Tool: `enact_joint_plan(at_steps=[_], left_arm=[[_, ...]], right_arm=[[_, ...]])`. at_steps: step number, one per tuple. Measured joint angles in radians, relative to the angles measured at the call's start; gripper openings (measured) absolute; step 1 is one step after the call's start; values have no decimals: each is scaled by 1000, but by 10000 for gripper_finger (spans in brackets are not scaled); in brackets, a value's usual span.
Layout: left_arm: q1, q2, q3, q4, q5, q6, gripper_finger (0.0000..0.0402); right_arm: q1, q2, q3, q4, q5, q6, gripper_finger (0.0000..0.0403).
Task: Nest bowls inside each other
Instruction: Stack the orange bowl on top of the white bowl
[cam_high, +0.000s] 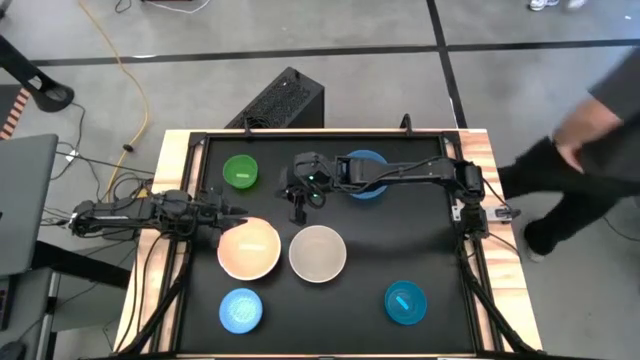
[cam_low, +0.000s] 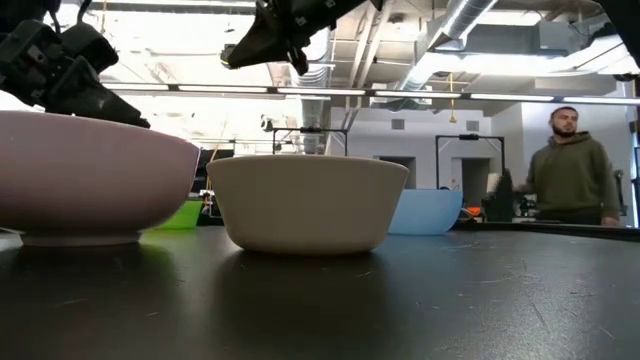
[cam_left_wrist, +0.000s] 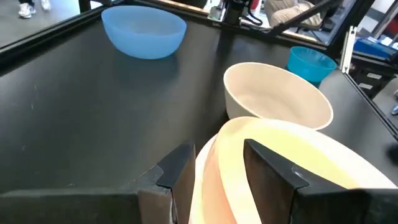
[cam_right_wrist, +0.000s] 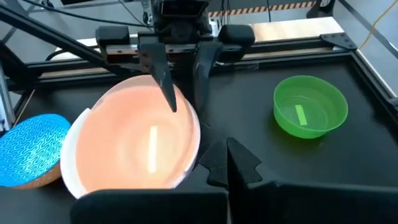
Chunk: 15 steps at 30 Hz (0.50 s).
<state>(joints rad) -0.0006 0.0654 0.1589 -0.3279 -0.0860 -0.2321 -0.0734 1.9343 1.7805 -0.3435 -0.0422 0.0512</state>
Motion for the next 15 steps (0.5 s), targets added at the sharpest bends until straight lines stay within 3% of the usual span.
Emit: enact_joint_plan(at_steps=[15], left_arm=[[0,0,0,-87,-56,-62,125]], right_arm=[[-2,0,0,-32,0,27,7]])
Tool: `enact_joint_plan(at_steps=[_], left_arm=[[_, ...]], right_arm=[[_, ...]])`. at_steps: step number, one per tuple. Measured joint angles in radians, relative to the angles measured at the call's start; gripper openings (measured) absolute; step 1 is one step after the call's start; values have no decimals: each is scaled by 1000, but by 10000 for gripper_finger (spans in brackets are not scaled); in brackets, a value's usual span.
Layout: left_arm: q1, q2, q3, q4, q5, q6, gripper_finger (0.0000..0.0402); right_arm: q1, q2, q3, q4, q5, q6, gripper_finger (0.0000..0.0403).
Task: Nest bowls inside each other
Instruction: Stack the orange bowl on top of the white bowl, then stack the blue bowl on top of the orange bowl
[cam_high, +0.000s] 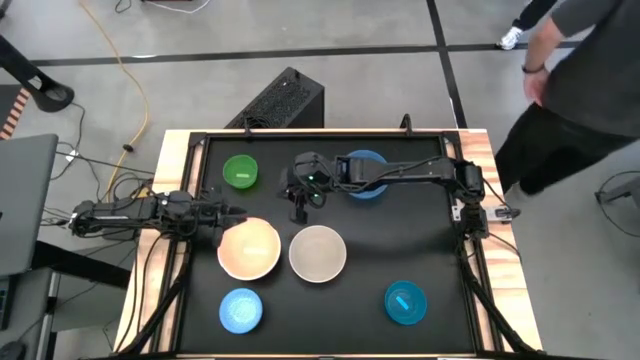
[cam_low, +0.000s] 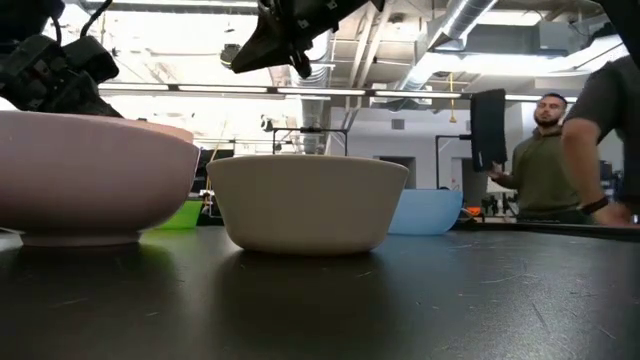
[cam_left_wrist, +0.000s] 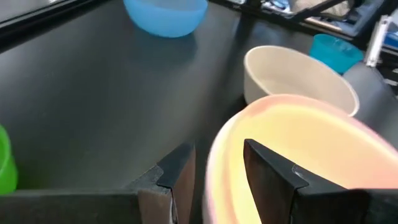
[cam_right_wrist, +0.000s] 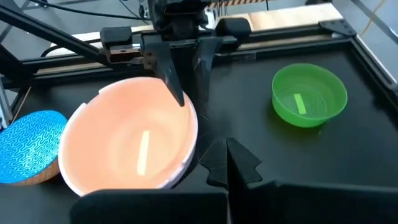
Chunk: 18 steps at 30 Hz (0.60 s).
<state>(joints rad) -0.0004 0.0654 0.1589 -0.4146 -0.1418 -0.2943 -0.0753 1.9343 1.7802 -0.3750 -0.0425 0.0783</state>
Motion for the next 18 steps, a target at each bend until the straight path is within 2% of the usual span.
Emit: enact_joint_plan(at_steps=[4,7,10,14,18], left_arm=[[0,0,0,20,-2,16,125],[0,0,0,60,-2,41,125],[0,0,0,117,-25,73,125],[0,0,0,163,-169,92,125],[0,0,0,160,-291,124,125]], right_arm=[[-8,0,0,-49,0,1,7],[-36,-19,-3,-161,1,16,7],[-90,-61,-3,-275,47,33,7],[-181,-120,-28,-416,93,67,7],[-294,-207,-158,-459,95,106,7]])
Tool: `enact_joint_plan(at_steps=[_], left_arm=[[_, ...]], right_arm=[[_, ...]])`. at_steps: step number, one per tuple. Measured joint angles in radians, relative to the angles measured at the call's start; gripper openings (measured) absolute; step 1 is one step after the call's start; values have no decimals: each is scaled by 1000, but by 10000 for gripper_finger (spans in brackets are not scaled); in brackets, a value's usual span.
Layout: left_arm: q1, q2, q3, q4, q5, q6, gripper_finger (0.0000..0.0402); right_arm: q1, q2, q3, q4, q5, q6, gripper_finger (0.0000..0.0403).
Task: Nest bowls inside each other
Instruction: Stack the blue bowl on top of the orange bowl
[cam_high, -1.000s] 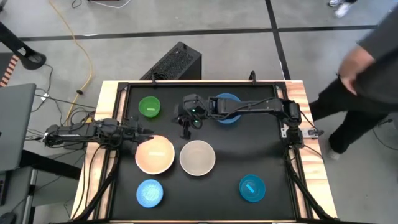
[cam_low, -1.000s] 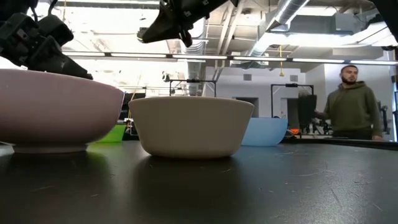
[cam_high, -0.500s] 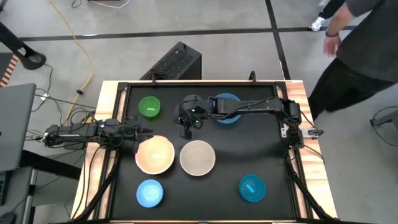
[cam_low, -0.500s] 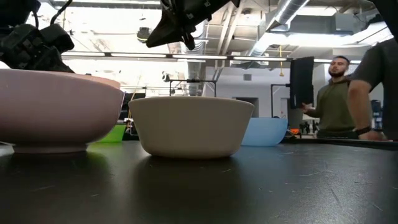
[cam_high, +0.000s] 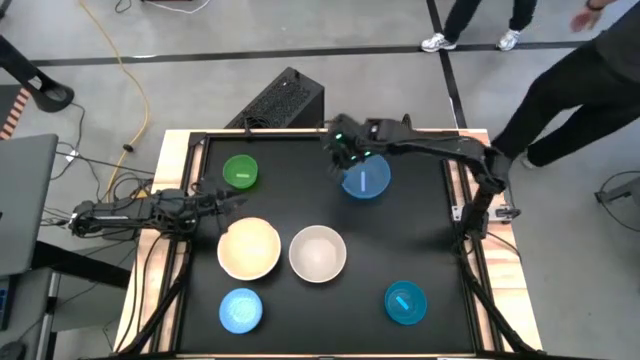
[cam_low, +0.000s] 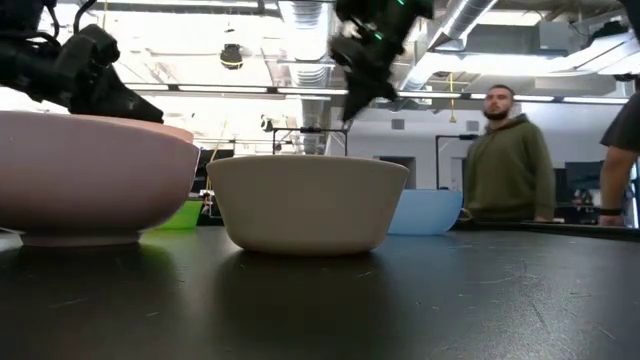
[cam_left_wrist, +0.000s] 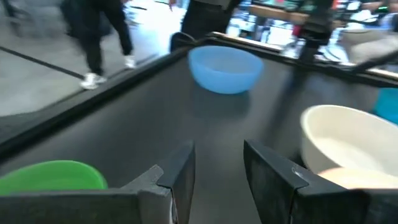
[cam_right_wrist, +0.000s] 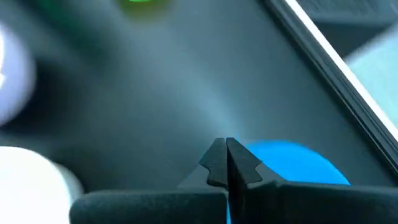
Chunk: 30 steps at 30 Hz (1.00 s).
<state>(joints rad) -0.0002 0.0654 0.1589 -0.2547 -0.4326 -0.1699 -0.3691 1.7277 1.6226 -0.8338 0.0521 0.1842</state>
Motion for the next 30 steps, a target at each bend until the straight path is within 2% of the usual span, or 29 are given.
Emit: enact_joint_plan(at_steps=[4,7,11,14,19,23,27,30], left_arm=[[0,0,0,-1,-94,50,125],[0,0,0,-6,-243,44,125],[1,0,-4,-25,-433,-19,125],[2,0,-23,-41,-514,-45,125],[2,0,-32,-43,-514,-65,125],[2,0,-32,-41,-514,-66,125],[2,0,-32,-41,-506,-64,125],[2,0,-32,-42,-496,-63,125]], right_arm=[[-123,-101,-199,48,0,38,7],[-204,-159,-332,62,0,101,16],[-280,-196,-461,74,-21,114,63],[-315,-197,-523,115,-51,119,109],[-346,-169,-560,140,-52,105,184],[-348,-137,-560,151,-61,99,223],[-345,-95,-560,166,-71,103,231],[-345,-70,-560,168,-72,114,205]])
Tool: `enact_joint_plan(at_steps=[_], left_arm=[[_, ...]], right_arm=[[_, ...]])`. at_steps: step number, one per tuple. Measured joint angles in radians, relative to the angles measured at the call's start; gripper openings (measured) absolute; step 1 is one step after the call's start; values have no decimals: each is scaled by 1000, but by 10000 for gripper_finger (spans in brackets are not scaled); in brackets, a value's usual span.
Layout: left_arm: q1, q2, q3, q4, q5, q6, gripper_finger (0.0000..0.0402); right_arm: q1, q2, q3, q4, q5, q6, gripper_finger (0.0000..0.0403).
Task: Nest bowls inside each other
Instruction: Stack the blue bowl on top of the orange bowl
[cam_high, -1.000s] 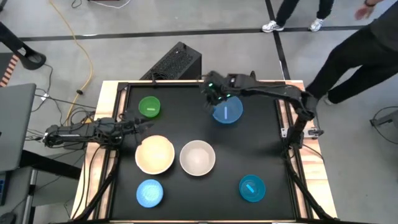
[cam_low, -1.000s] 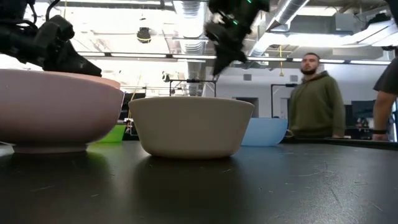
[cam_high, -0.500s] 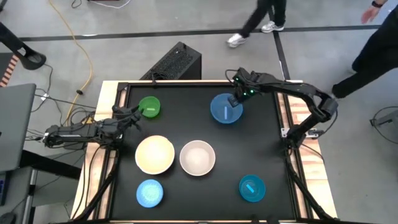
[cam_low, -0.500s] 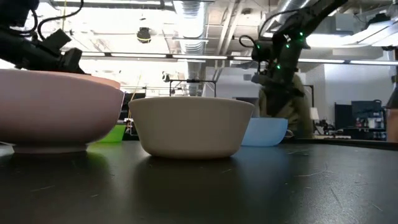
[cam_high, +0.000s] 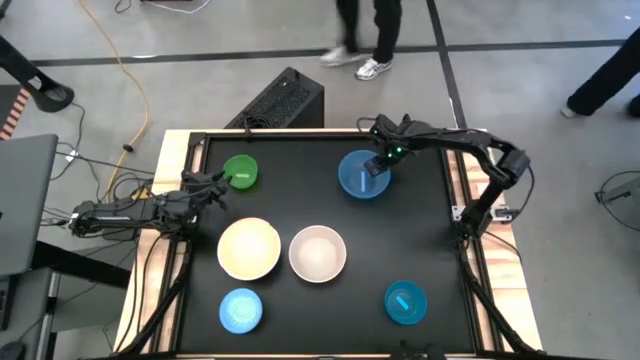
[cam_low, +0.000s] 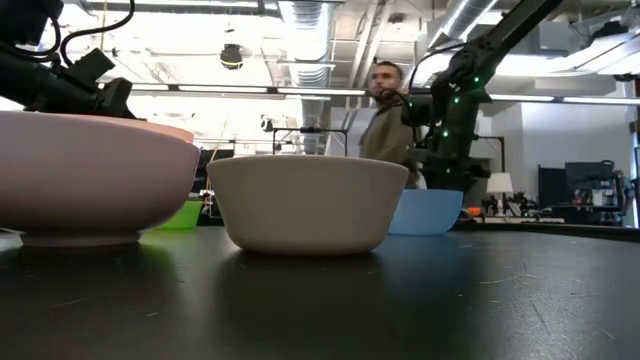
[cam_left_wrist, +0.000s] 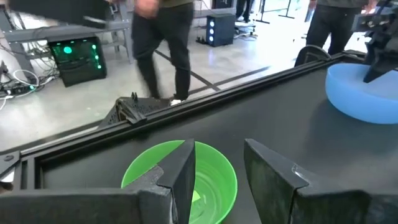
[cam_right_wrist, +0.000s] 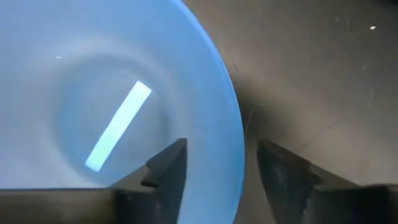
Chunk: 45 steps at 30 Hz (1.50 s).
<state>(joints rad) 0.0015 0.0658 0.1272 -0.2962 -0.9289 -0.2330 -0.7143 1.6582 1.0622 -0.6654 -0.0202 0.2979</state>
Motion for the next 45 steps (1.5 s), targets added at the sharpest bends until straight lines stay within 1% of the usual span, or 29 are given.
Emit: enact_joint_plan(at_steps=[3,7,8,13,19,24,27,31,34,37,39,41,45], left_arm=[[0,0,0,0,7,0,125],[0,0,0,0,7,0,125],[0,0,0,0,7,0,125],[0,0,0,0,7,0,125],[0,0,0,1,7,0,125],[0,0,0,4,16,0,125],[0,0,0,4,16,0,125],[0,0,0,12,22,0,125],[0,0,0,26,34,-1,125],[0,0,0,27,35,-8,125],[0,0,0,27,45,-14,125],[0,-1,0,27,57,-14,125],[0,-3,3,26,79,-11,125]], right_arm=[[0,10,0,5,-3,9,144],[0,-6,0,10,-4,12,31],[1,-16,4,16,-5,18,18],[41,-48,58,19,1,34,14],[140,-71,223,26,25,34,5],[288,-68,355,98,29,26,4],[399,-67,389,179,25,11,4],[549,-63,393,331,25,-35,3],[651,-17,395,489,27,-76,3],[724,61,400,624,26,-112,3],[752,112,421,647,21,-120,3],[767,177,471,683,20,-116,3],[774,313,589,661,19,-115,3]])
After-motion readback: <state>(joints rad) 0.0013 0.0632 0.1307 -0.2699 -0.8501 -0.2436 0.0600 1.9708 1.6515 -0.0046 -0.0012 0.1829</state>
